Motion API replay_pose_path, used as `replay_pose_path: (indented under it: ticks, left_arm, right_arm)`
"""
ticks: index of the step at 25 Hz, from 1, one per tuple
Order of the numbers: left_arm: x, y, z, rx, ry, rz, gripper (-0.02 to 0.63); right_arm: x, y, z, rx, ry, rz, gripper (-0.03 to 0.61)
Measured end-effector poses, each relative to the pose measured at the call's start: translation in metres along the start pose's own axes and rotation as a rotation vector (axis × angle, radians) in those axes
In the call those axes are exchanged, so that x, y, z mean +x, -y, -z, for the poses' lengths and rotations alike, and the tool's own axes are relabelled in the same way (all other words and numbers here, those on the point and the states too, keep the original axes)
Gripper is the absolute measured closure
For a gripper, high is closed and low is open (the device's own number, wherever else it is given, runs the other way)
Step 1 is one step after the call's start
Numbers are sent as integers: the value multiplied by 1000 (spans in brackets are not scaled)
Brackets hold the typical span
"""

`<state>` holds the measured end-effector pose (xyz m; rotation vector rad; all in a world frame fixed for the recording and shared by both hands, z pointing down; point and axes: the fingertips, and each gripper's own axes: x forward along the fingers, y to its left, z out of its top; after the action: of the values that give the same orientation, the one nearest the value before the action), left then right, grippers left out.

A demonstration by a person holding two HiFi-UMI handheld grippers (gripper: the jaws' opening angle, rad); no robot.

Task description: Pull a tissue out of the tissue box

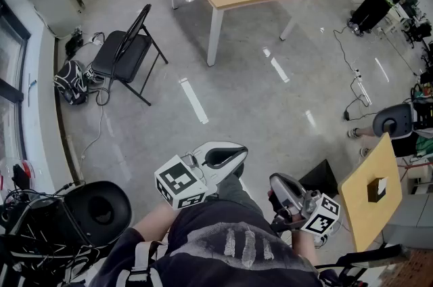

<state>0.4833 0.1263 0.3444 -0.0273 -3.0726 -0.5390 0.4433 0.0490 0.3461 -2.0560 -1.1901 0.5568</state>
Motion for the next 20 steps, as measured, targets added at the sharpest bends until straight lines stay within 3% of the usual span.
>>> replay_pose_path:
  ticks: [6,14,20]
  left_arm:
    - [59,-28,-8,12,-44,-59,612]
    - [150,-62,-52,101,-97,-67,612]
    - [165,-103,-70,98,-87,-121,612]
  right_arm:
    - [9,64,-42,43,-47,-15,580]
    - [24,122,-114,65,-7,-114,580]
    - [46,144,-152,37,-20,-129,580]
